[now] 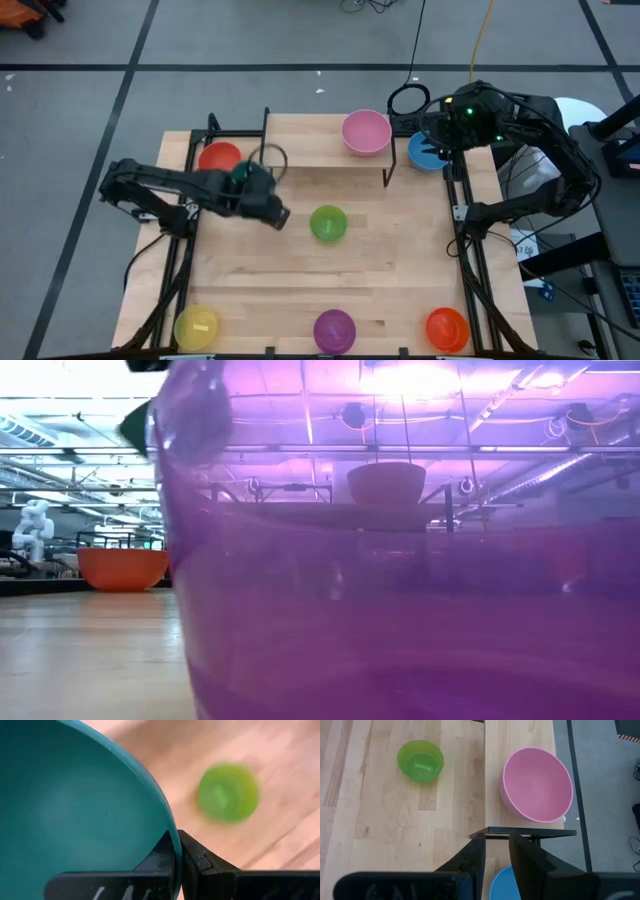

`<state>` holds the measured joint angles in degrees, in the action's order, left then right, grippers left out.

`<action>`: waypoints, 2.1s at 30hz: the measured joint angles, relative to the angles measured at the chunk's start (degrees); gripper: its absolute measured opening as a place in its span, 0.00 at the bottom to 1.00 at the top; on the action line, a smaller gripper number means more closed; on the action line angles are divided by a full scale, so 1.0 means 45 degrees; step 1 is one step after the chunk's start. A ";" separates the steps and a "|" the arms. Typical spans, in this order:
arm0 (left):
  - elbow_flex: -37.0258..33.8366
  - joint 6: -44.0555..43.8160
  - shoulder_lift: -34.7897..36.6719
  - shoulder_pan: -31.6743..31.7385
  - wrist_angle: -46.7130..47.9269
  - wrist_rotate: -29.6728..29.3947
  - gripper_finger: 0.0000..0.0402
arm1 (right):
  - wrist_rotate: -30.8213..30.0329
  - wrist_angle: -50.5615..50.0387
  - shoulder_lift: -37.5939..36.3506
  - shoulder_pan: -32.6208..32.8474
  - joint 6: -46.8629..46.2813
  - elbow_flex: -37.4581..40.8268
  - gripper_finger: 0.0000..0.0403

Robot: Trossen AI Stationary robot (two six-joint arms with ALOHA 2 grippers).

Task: Place and stack bowls onto a shelf
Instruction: Stack the dark green bowl on top of the pink bowl on the shelf

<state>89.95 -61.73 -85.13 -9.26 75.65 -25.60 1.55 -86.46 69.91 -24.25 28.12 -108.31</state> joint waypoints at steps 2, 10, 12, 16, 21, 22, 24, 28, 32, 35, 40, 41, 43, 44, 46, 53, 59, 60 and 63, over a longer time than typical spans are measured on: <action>0.0797 0.0996 0.0003 0.0419 -0.0136 -0.0422 0.01 | -0.0088 0.0001 -0.0034 0.0000 -0.0023 0.0000 0.19; 0.2787 0.5817 -0.0085 0.2720 -0.2854 -0.0707 0.01 | -0.1394 0.0154 -0.0318 -0.0001 -0.0546 -0.0005 0.17; 0.3307 0.6869 -0.0301 0.3278 -0.3539 -0.0248 0.01 | -0.1371 0.0209 -0.0396 -0.0005 -0.0559 -0.0005 0.16; 0.4925 0.8296 -0.1362 0.4027 -0.3486 0.0558 0.01 | -0.1340 0.0204 -0.0444 -0.0005 -0.0765 -0.0005 0.16; 0.7320 1.0344 -0.3184 0.4519 -0.3333 0.2096 0.01 | -0.1337 0.0337 -0.0431 -0.0005 -0.0813 -0.0005 0.16; 0.7790 1.0720 -0.3568 0.4558 -0.3162 0.2344 0.01 | -0.1339 0.0425 -0.0431 -0.0005 -0.0797 -0.0005 0.16; 0.8649 1.1507 -0.4247 0.4577 -0.2837 0.2807 0.01 | -0.1337 0.0596 -0.0430 -0.0005 -0.0770 -0.0005 0.16; 0.9851 1.2304 -0.5287 0.4441 -0.1684 0.3052 0.01 | -0.1337 0.1108 -0.0431 -0.0005 -0.0468 -0.0005 0.16; 0.9914 1.3272 -0.5629 0.4263 -0.0935 0.4323 0.01 | -0.1305 0.1541 -0.0424 -0.0005 -0.0282 -0.0005 0.16; 0.9914 1.3376 -0.5764 0.4106 -0.0736 0.5514 0.01 | -0.1218 0.1872 -0.0422 -0.0005 -0.0291 0.0004 0.16; 0.9909 1.4191 -0.5782 0.4012 -0.0433 0.6995 0.01 | 0.0381 0.3033 -0.0422 -0.0005 0.0023 0.0814 0.16; 0.9909 1.4283 -0.5782 0.3980 -0.0392 0.7195 0.01 | 0.0503 0.3330 -0.0422 0.0000 0.0125 0.1084 0.16; 0.9907 1.4328 -0.5782 0.3919 -0.0374 0.7536 0.01 | 0.0713 0.4190 -0.0422 0.0007 0.0410 0.1844 0.16; 0.9904 1.4356 -0.5782 0.3885 -0.0382 0.7735 0.01 | 0.0719 0.4784 -0.0422 0.0010 0.0574 0.2276 0.16; 0.9904 1.4541 -0.5782 0.3795 -0.0377 0.8175 0.01 | 0.0715 0.5900 -0.0402 0.0010 0.0899 0.3097 0.16; 0.9904 1.4550 -0.5782 0.3403 0.0052 0.9387 0.01 | 0.0691 0.9730 -0.0402 0.0120 0.2161 0.5262 0.16; 0.9897 1.4356 -0.5987 0.3029 0.0721 0.9941 0.01 | 0.0716 1.1011 -0.0417 0.0619 0.2559 0.6076 0.16; 0.9890 1.4353 -0.6041 0.3011 0.0785 1.0064 0.01 | 0.0722 1.1005 -0.0412 0.0716 0.2845 0.6169 0.16; 0.9895 1.4451 -0.6318 0.3018 0.0659 1.0573 0.01 | 0.0727 1.1015 -0.0412 0.0952 0.3264 0.6417 0.16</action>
<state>134.47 3.30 -113.57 4.32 78.61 21.98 4.82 -36.89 68.05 -19.97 42.81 -79.44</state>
